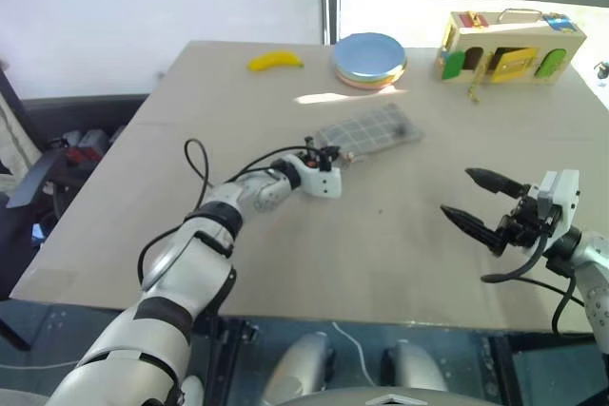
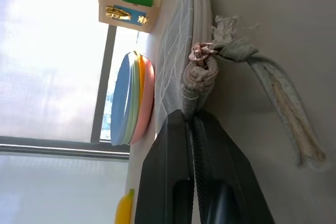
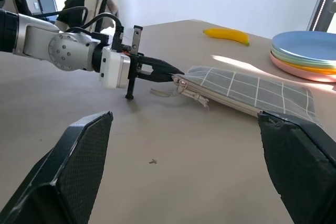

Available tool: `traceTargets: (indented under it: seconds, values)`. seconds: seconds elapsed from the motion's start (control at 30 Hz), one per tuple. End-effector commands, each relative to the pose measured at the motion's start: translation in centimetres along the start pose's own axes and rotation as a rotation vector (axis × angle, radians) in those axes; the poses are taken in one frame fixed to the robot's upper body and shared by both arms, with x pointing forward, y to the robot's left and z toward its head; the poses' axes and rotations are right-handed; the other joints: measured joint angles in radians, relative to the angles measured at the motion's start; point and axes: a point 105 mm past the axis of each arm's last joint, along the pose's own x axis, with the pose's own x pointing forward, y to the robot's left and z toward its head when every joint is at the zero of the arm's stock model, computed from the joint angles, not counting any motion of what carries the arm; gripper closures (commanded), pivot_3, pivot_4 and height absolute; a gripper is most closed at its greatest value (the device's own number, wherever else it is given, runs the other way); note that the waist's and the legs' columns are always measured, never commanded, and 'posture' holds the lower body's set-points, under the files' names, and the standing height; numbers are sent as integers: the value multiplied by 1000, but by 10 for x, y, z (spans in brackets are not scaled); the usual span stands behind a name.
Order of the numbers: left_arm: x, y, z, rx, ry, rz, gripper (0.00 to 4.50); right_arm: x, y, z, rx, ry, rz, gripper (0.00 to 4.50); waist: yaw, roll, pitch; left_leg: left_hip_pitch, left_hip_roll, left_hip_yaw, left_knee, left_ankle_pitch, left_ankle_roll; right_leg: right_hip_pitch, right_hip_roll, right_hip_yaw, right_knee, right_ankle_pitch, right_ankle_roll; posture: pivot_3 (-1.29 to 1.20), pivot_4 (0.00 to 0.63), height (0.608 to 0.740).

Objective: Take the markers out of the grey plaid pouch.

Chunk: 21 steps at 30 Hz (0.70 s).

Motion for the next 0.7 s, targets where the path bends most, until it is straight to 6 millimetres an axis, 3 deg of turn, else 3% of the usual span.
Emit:
traceTargets:
  seconds: [0.03, 0.17, 0.23, 0.4, 0.57, 0.7]
  values:
    - [5, 6, 11, -57, -43, 31, 4450, 3, 3, 15, -78, -21, 21, 0, 0, -1, 0, 0, 0, 0, 0, 0, 0, 0, 0, 0, 0, 0, 0, 0, 150, 740]
    - [10, 18, 31, -193, -126, 71, 4450, 22, 10, 12, -213, 46, 45, 0, -10, -2, 1, -7, 0, 0, 0, 0, 0, -6, 0, 0, 0, 0, -1, 0, 150, 740]
    - [11, 21, 40, -233, -159, 82, 4450, 33, 7, 10, -265, 76, 16, 0, -26, -2, 1, -18, 0, 1, 1, 2, -4, -19, -1, 1, 1, 1, -1, 0, 150, 740]
    - [10, 23, 66, -304, -215, 122, 4450, 58, 3, 0, 178, 42, -107, 0, -52, -3, 2, -35, 0, 1, 0, 3, -5, -35, -2, 5, 0, 1, -1, 0, 150, 740]
    - [8, 23, 81, -355, -220, 140, 4450, 72, 7, -27, 289, 184, -121, 0, -59, -3, 2, -34, 0, 3, -1, 2, -4, -36, -2, 8, 0, 1, -2, 0, 150, 740]
    - [6, 24, 87, -367, -214, 144, 4450, 86, 13, -30, 379, 198, -93, 0, -58, -3, 2, -33, 1, 3, 0, 3, -5, -36, -1, 8, 2, 1, -2, 0, 150, 740]
